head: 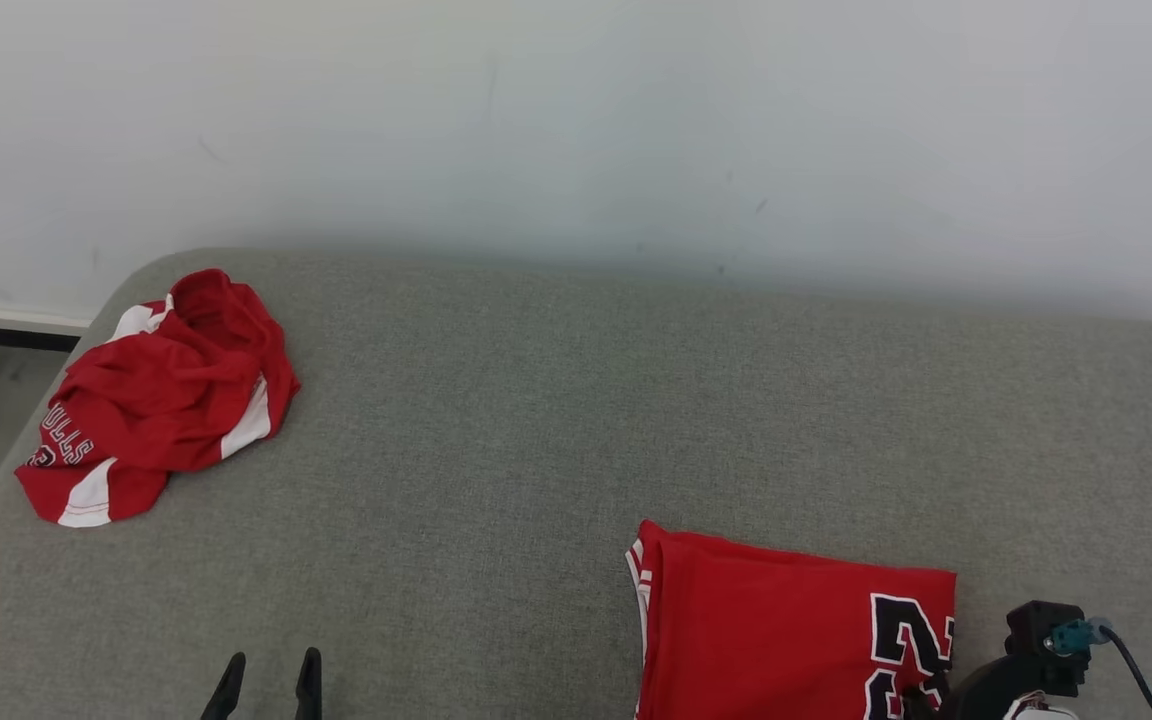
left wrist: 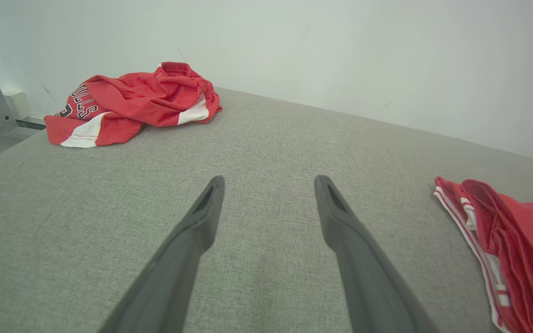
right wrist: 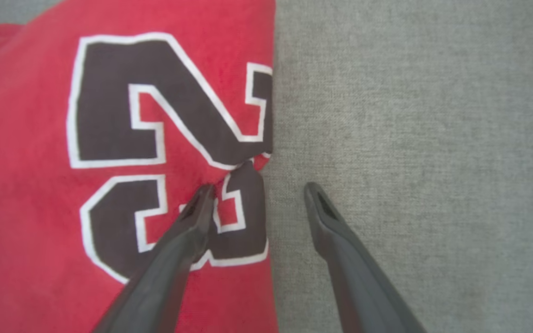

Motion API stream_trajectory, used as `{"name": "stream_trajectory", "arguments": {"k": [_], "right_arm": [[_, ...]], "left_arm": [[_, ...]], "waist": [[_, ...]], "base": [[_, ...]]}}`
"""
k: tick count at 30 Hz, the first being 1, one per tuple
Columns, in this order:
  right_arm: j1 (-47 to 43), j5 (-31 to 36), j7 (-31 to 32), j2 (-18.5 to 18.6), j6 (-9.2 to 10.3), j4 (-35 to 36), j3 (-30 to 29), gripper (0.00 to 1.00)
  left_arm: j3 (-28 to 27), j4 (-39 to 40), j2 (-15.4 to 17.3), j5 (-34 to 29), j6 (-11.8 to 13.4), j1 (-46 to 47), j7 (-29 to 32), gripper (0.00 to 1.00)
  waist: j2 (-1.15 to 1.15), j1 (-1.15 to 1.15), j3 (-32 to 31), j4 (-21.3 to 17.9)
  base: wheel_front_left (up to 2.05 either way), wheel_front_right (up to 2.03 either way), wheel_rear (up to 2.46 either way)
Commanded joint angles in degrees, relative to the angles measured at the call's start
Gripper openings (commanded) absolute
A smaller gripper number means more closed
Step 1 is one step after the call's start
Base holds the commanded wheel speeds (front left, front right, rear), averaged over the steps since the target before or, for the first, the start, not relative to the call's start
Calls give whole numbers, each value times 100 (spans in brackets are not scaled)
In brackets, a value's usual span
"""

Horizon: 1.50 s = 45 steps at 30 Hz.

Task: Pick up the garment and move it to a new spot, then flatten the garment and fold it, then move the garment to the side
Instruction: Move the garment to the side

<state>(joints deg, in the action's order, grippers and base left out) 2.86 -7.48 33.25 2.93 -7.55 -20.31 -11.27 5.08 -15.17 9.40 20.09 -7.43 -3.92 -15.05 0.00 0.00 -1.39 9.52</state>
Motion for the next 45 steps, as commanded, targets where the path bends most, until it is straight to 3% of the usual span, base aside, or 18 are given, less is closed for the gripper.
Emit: {"name": "stream_trajectory", "arguments": {"k": [1, 3, 4, 5, 6, 13, 19, 28, 32, 38, 45], "right_arm": [[40, -10, -4, -9, 12, -79, 9, 100], [85, 42, 66, -17, 12, -307, 69, 100], [92, 2, 142, -18, 12, -406, 144, 70], [103, -28, 171, -32, 9, -467, 226, 8], [125, -1, 167, -42, 3, -485, 288, 0], [455, 570, -140, 1, 13, -212, 239, 0], [1149, 1112, -392, 14, 13, -92, 212, 0], [2668, 1653, -852, 668, 13, -917, 458, 0], [3178, 1876, -999, 1019, 13, -1223, 236, 0], [3629, 2347, -1435, 1648, 13, -1299, -328, 0], [3955, 2585, -2159, 1960, 13, -1320, -993, 0]], "left_arm": [[2, 3, 21, 3, -6, 54, -16, 100], [28, 9, 30, 8, -6, 67, -16, 100], [33, 9, 36, 11, -6, 63, -16, 100], [30, 8, 40, 11, -1, 62, -16, 100], [23, 11, 40, 10, -1, 61, -16, 100], [-64, 154, -54, 44, -1, 61, -16, 100], [-109, 439, -86, -49, -1, 242, -17, 100], [-15, 975, -111, -228, -1, 697, -16, 100], [108, 1191, -19, -341, -1, 926, -16, 100], [345, 1509, 180, -458, -1, 1146, -16, 100], [482, 1754, 423, -464, -1, 1325, -16, 100]], "waist": [[0, 0, 50, 49], [0, 0, 85, 90], [0, 0, 91, 102], [0, 0, 96, 109], [0, 0, 100, 110], [0, 0, 142, -113], [0, 0, 528, -609], [0, 0, 1500, -1475], [0, 0, 1985, -1749], [0, 0, 2622, -1890], [0, 0, 3158, -1868]], "base": [[0, 0, 0], [0, 0, 0], [0, 0, 0], [0, 0, 0], [0, 0, 0], [0, 0, 0], [0, 0, 0], [0, 0, 0], [0, 0, 0], [0, 0, 0], [0, 0, 0]]}}
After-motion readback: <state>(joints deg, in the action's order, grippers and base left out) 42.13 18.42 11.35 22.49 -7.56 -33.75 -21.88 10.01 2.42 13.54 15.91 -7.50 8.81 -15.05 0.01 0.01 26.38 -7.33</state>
